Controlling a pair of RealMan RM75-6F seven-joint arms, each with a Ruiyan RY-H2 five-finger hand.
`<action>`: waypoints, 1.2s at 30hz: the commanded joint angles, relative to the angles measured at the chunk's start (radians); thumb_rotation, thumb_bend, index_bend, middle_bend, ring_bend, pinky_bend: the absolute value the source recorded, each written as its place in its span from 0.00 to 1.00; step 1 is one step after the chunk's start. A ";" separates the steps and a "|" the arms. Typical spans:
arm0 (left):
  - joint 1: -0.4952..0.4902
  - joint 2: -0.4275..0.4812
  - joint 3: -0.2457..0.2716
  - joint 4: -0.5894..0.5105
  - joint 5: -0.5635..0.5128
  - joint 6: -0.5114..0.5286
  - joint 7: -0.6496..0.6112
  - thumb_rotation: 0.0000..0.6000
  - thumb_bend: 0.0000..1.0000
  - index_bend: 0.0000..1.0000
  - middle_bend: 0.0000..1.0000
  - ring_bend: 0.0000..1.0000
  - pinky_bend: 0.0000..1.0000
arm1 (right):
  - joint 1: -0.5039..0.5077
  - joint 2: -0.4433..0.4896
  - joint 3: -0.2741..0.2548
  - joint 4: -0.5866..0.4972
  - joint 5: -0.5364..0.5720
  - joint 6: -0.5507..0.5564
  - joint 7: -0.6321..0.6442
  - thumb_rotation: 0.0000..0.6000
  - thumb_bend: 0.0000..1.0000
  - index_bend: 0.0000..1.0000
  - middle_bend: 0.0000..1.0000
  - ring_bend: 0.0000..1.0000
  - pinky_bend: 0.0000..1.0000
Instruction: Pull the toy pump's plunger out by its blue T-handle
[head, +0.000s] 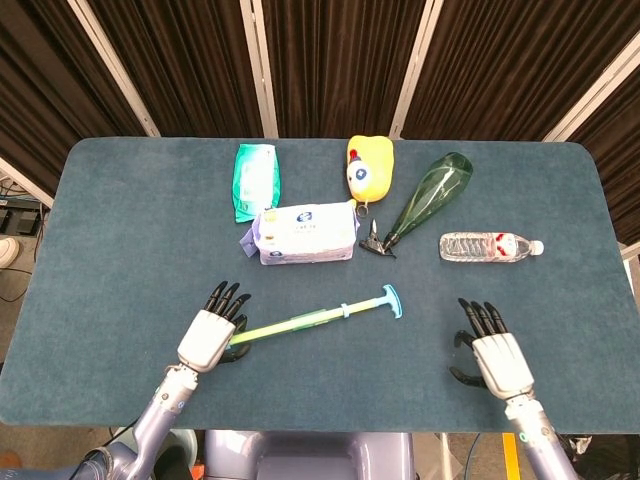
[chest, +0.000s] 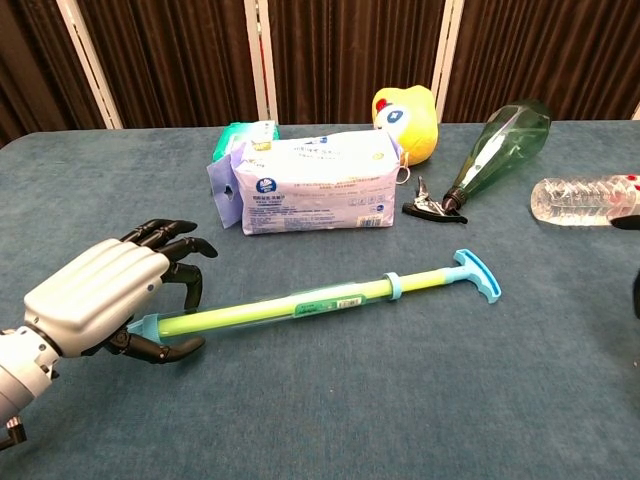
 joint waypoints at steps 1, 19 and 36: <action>-0.002 0.000 0.002 0.001 -0.002 -0.004 0.001 1.00 0.47 0.63 0.16 0.02 0.00 | 0.030 -0.059 0.016 0.059 0.002 -0.025 0.016 1.00 0.25 0.48 0.00 0.00 0.00; -0.012 0.005 0.006 -0.011 -0.004 0.003 0.004 1.00 0.46 0.62 0.16 0.02 0.00 | 0.142 -0.184 0.078 0.067 0.041 -0.117 -0.035 1.00 0.34 0.45 0.00 0.00 0.00; -0.019 0.017 0.025 -0.071 0.010 0.004 0.034 1.00 0.44 0.63 0.16 0.02 0.00 | 0.244 -0.278 0.124 0.146 0.109 -0.225 -0.021 1.00 0.34 0.39 0.00 0.00 0.00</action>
